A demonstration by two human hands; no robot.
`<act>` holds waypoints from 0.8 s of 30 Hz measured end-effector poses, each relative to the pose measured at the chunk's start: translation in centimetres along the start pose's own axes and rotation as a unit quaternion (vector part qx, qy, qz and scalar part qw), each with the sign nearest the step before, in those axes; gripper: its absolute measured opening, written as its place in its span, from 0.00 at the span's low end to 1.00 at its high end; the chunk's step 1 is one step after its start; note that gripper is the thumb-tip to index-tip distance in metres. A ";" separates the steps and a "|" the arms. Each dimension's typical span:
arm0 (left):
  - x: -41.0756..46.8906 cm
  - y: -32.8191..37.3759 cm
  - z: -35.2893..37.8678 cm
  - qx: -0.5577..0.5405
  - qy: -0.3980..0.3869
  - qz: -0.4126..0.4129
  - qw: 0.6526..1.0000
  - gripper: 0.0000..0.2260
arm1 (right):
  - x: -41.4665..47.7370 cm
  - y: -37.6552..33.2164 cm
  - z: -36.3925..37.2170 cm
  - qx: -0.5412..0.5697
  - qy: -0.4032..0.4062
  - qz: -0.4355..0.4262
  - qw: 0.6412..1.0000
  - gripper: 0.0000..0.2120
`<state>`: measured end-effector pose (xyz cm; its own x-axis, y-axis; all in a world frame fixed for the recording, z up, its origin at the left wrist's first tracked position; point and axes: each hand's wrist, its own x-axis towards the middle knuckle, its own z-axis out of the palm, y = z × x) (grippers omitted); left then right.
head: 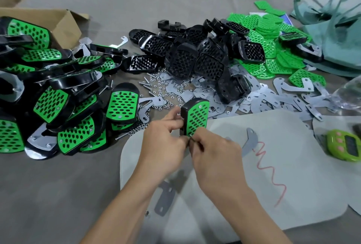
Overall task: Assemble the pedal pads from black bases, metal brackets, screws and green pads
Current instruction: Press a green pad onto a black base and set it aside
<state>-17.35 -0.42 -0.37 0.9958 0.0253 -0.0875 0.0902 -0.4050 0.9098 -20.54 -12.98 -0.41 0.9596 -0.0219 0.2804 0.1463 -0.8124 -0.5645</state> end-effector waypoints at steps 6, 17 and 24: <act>-0.4 0.2 0.0 0.004 -0.008 0.023 1.000 0.15 | 1.0 0.9 -0.5 0.282 -0.037 0.188 0.940 0.12; -0.3 1.1 -0.2 0.004 0.050 0.061 0.997 0.16 | 1.7 0.3 -0.3 0.303 -0.004 0.165 0.938 0.12; -0.2 0.8 -0.2 -0.043 0.067 0.045 0.996 0.16 | 2.8 0.9 -0.1 0.595 -0.101 0.325 0.728 0.16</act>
<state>-17.46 -0.52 0.45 0.9922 0.1159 0.0450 -0.0042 -0.3313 0.9435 -17.73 -13.87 -0.05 0.9173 0.0066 -0.3982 -0.3649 0.4144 -0.8337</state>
